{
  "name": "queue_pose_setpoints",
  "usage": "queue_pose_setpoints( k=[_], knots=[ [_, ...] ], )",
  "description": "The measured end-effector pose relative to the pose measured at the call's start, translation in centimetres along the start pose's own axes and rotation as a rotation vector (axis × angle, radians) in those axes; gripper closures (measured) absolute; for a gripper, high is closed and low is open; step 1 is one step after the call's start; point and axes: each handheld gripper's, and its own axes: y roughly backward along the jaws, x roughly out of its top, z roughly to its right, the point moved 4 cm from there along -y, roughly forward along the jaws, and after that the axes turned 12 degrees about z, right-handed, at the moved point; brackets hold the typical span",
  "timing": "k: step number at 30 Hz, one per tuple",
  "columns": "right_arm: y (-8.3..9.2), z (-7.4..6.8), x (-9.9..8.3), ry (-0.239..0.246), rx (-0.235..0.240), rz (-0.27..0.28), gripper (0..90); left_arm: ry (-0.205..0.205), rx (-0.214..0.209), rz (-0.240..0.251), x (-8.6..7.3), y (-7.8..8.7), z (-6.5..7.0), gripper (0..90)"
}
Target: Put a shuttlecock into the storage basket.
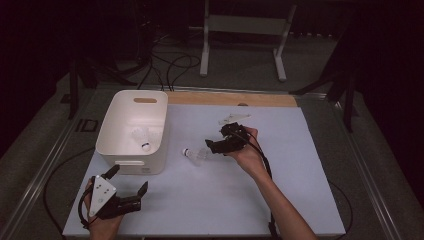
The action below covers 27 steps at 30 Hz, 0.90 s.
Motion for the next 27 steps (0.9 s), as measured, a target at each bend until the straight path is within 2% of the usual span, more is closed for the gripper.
queue_pose_setpoints(
  k=[5, 22, 27],
  knots=[
    [-0.2, 0.2, -0.4, -0.008, -0.007, -0.012, 17.0, 0.000, 0.000, -0.001, 0.0, 0.0, 0.0, 0.3],
    [-1.1, -0.4, -1.5, 0.029, 0.006, -0.057, 19.0, 0.001, 0.001, 0.000, 0.0, 0.0, 0.0, 0.3],
    [-1.1, -0.4, -1.7, 0.032, 0.010, -0.061, 21.9, 0.001, -0.001, 0.000, 0.0, 0.0, 0.0, 0.3]
  ],
)
